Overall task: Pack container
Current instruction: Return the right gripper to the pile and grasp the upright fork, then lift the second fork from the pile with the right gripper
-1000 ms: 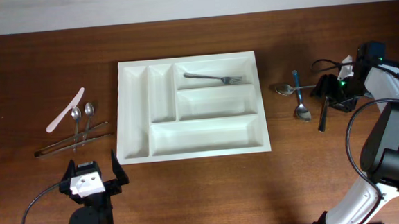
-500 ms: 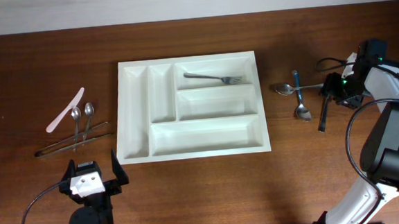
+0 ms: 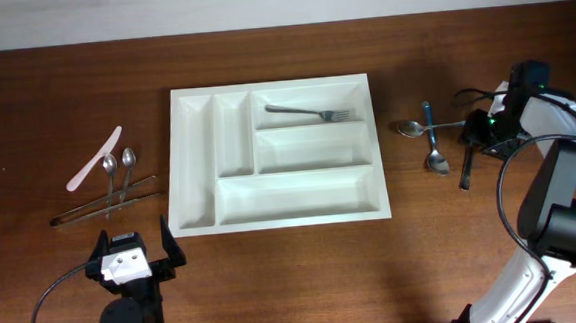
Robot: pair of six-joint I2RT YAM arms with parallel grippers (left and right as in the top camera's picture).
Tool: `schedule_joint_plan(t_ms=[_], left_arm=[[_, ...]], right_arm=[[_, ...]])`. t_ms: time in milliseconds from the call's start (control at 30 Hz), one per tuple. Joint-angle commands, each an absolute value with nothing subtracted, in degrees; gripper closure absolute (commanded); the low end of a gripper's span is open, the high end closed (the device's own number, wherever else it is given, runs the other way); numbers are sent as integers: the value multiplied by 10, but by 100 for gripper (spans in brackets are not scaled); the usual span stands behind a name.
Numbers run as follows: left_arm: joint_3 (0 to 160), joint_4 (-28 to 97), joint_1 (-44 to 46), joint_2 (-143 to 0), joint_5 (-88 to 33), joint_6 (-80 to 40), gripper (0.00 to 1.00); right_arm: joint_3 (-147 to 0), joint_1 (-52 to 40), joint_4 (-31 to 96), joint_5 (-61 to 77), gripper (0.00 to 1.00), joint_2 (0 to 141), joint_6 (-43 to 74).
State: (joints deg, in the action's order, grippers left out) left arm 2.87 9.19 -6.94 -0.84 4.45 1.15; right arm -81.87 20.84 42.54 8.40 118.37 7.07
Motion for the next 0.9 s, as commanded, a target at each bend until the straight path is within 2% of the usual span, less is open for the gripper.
schedule_joint_plan(t_ms=[0,133,500,867], left_arm=[[26,91,-73,-7,38,22,1],[26,91,-73,-7,38,22,1],[26,91,-73,-7,38,22,1],[26,91,-73,-7,38,22,1]], right_arm=[[-827,198,415,83,41,1188,76],[-827,198,413,82,42,1193,76],[-826,197,430,81,53,1235,75],[-826,194,446,67,85,1239,75]])
